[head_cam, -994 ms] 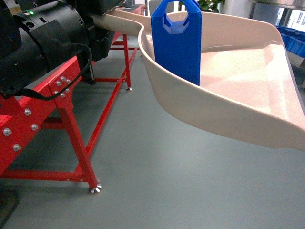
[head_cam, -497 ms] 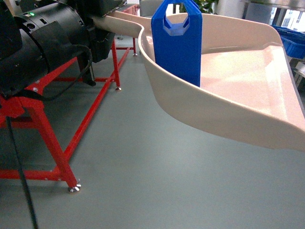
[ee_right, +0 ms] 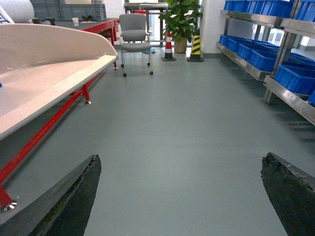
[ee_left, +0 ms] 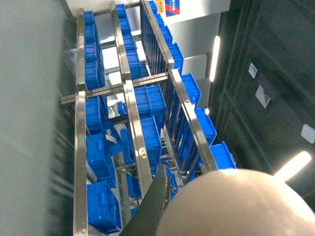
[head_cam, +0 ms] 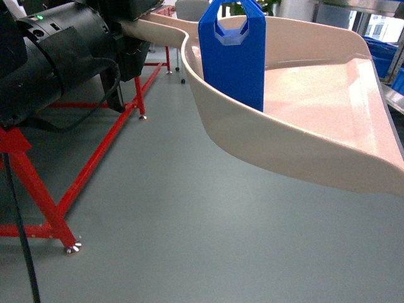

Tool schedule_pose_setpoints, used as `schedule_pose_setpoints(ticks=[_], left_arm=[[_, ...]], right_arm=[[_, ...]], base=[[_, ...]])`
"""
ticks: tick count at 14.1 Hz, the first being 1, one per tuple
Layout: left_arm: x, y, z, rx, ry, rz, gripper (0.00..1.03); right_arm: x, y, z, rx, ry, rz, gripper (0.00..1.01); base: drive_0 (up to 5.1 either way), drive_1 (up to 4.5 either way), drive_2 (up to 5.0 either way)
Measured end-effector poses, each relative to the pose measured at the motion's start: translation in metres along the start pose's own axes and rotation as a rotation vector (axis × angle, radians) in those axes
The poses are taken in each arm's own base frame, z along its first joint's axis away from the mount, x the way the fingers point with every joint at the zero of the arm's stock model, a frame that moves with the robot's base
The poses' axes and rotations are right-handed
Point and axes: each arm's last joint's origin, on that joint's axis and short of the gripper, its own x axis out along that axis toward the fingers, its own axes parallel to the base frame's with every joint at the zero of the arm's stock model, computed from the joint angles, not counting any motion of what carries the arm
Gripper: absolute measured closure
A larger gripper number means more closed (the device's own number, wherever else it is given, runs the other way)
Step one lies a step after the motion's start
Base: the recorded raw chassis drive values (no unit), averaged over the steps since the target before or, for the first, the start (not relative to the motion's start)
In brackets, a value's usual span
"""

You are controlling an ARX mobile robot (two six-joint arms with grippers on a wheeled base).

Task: Place part in tray to right shelf

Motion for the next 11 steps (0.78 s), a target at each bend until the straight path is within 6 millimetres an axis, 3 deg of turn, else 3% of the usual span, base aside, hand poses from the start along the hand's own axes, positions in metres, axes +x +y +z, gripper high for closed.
schedule_pose_setpoints(ticks=[4,5,11], left_arm=[[0.0008,-0.0007,-0.0024,-0.001,0.004,-0.003,0.91],[0.0013,-0.0007,-0.0062,-0.005,0.027,0.001,0.91],[0.0002,0.0,-0.001,-0.001,0.005,0.001,0.91]], right_arm=[[0.0,-0.0001,-0.0004,0.0,0.004,-0.003,0.03],[0.0,-0.0001,0.0005,0.0,-0.005,-0.004,0.03],[0.0,-0.0001,0.0003,0.0,-0.003,-0.003,0.03]], base=[[5.0,-2.47,-2.5],[0.0,0.0,0.0],[0.1,4.32,-4.1]])
